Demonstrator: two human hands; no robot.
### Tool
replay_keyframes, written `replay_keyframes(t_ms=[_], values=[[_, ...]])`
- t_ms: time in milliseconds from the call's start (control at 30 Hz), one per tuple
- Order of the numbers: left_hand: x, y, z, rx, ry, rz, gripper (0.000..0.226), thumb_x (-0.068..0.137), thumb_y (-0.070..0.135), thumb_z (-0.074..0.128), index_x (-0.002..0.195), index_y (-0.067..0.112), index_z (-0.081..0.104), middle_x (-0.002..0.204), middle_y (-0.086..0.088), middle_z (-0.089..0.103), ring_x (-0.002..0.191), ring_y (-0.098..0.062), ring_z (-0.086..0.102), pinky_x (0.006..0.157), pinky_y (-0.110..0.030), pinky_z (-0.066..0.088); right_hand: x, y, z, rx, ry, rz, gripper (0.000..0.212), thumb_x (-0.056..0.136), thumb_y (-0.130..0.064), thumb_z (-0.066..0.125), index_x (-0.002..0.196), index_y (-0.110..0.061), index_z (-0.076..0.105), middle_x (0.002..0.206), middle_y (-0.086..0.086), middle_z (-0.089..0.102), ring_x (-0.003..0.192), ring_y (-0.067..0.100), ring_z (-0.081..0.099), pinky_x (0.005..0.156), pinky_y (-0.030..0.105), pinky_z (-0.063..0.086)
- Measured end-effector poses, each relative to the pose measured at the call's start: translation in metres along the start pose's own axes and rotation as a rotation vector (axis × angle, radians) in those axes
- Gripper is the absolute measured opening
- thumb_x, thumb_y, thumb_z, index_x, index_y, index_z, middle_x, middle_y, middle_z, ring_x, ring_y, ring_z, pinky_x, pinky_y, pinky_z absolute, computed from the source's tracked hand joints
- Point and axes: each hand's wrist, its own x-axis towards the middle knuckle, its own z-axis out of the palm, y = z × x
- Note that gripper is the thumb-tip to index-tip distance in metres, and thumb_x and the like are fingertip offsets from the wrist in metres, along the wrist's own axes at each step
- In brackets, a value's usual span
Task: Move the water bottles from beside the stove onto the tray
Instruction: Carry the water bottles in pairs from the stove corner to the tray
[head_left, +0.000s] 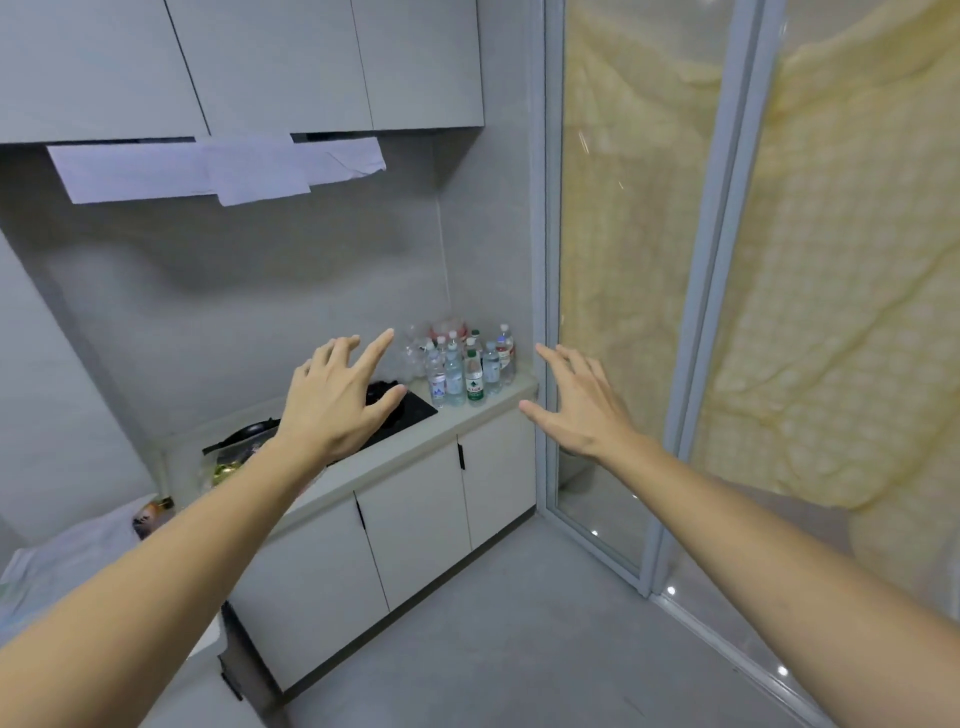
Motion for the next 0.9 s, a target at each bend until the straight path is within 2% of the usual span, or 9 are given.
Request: replay_keyframes(t_ms=[100, 233, 367, 500, 600, 733, 900], values=[[0.031, 0.005, 0.032, -0.047, -0.006, -0.015, 0.079, 0.094, 0.073, 0.028, 0.166, 0.039, 0.021, 0.157, -0.014, 0.044, 0.148, -0.036, 0.037, 0.110, -0.054, 0.041, 0.029, 0.020, 0.021, 0.014, -0.034, 0.001, 0.087, 0.096, -0.060, 0.059, 0.166, -0.034, 0.017, 0.171, 0.001, 0.023, 0.157, 0.025, 0.020, 0.119, 0.054, 0.038], [0.065, 0.007, 0.095, -0.164, -0.013, -0.069, 0.073, 0.099, 0.069, 0.038, 0.165, 0.042, 0.022, 0.154, -0.008, 0.046, 0.142, -0.032, 0.041, 0.106, -0.053, 0.043, 0.086, 0.043, 0.051, 0.033, -0.056, 0.002, 0.087, 0.096, -0.059, 0.061, 0.167, -0.035, 0.017, 0.171, 0.001, 0.023, 0.157, 0.026, 0.021, 0.120, 0.054, 0.037], [0.113, 0.002, 0.168, -0.223, -0.074, -0.093, 0.080, 0.091, 0.076, 0.027, 0.164, 0.044, 0.022, 0.154, -0.006, 0.046, 0.143, -0.031, 0.041, 0.104, -0.053, 0.044, 0.154, 0.066, 0.089, 0.053, -0.075, -0.011, 0.085, 0.097, -0.057, 0.062, 0.166, -0.033, 0.020, 0.170, -0.001, 0.025, 0.156, 0.025, 0.023, 0.121, 0.051, 0.037], [0.174, -0.001, 0.235, -0.305, -0.129, -0.168, 0.082, 0.091, 0.074, 0.030, 0.166, 0.040, 0.022, 0.158, -0.007, 0.043, 0.145, -0.032, 0.039, 0.105, -0.051, 0.044, 0.219, 0.093, 0.128, 0.126, -0.101, 0.006, 0.081, 0.098, -0.054, 0.063, 0.165, -0.030, 0.024, 0.167, -0.003, 0.032, 0.153, 0.023, 0.030, 0.121, 0.047, 0.036], [0.215, -0.001, 0.276, -0.311, -0.170, -0.166, 0.081, 0.094, 0.072, 0.032, 0.166, 0.037, 0.023, 0.157, -0.007, 0.043, 0.144, -0.032, 0.040, 0.104, -0.048, 0.044, 0.259, 0.115, 0.155, 0.136, -0.126, 0.025, 0.080, 0.099, -0.052, 0.063, 0.165, -0.030, 0.024, 0.165, -0.003, 0.034, 0.151, 0.023, 0.033, 0.118, 0.046, 0.037], [0.266, 0.000, 0.320, -0.314, -0.202, -0.164, 0.072, 0.102, 0.060, 0.050, 0.165, 0.038, 0.025, 0.153, -0.006, 0.046, 0.141, -0.032, 0.043, 0.104, -0.048, 0.044, 0.309, 0.145, 0.183, 0.123, -0.151, 0.056, 0.079, 0.099, -0.050, 0.063, 0.165, -0.031, 0.023, 0.165, -0.003, 0.032, 0.151, 0.022, 0.030, 0.113, 0.045, 0.037], [0.325, 0.003, 0.375, -0.314, -0.266, -0.169, 0.073, 0.099, 0.064, 0.045, 0.164, 0.038, 0.025, 0.154, -0.006, 0.044, 0.141, -0.033, 0.042, 0.104, -0.049, 0.046, 0.381, 0.184, 0.225, 0.121, -0.213, 0.024, 0.082, 0.096, -0.049, 0.067, 0.164, -0.028, 0.025, 0.162, 0.001, 0.033, 0.148, 0.025, 0.034, 0.113, 0.049, 0.044]])
